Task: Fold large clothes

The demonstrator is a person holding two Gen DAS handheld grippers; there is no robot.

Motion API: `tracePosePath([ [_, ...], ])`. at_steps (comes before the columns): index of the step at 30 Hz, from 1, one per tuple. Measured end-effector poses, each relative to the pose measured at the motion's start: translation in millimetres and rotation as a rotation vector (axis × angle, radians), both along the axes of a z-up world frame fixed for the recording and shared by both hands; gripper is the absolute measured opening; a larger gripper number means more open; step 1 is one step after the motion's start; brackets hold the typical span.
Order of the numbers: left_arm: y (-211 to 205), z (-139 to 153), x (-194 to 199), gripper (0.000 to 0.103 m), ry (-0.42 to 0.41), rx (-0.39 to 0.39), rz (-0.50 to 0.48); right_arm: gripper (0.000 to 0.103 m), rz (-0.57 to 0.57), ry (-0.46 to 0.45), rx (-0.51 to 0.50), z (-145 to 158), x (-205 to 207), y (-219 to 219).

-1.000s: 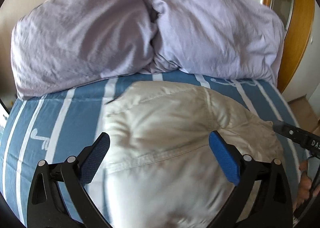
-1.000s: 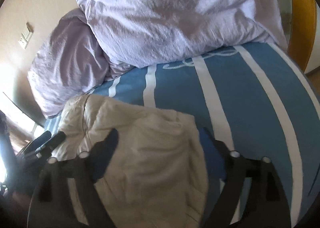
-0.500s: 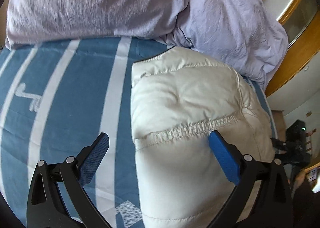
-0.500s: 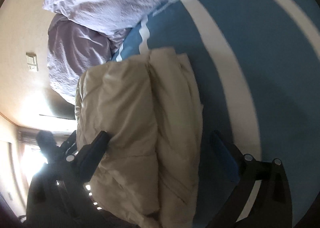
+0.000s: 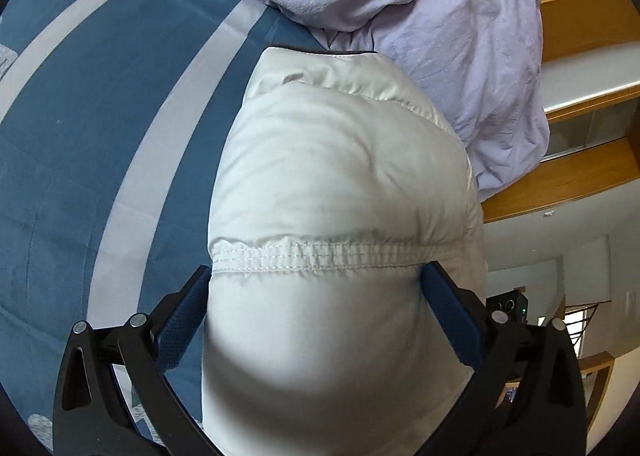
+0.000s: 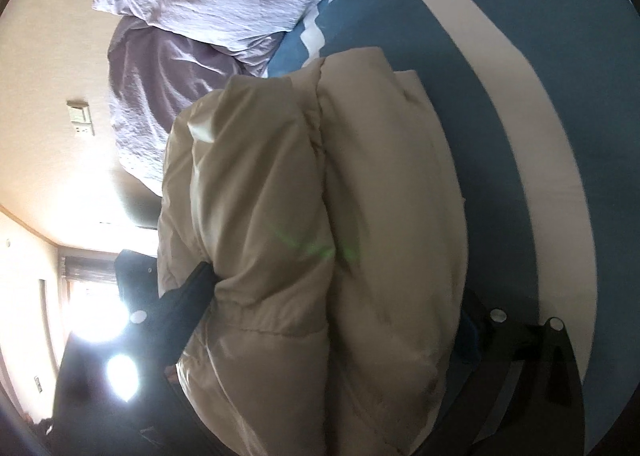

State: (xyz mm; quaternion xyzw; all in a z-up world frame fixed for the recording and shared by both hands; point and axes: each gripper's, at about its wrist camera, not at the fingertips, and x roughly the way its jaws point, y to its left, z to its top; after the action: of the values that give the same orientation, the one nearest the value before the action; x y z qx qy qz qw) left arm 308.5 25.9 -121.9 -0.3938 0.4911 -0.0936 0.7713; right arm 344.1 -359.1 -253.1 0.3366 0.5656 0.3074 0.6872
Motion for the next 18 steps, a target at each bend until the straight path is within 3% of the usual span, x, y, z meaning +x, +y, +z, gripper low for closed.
tracePosePath([
  [5,3,5,4,0.092,0.005,-0.011,-0.002,0.082,0.008,-0.014,0.033,-2,8,9],
  [7,8,9,6,0.085,-0.003,-0.009,0.003,0.067,0.014,-0.03,0.048,2,11,10],
  [10,18,14,12,0.08,-0.013,0.001,0.013,0.056,0.032,-0.06,0.056,9,20,18],
  [18,64,35,33,0.072,-0.052,0.061,0.083,0.046,0.087,-0.104,0.052,28,61,71],
])
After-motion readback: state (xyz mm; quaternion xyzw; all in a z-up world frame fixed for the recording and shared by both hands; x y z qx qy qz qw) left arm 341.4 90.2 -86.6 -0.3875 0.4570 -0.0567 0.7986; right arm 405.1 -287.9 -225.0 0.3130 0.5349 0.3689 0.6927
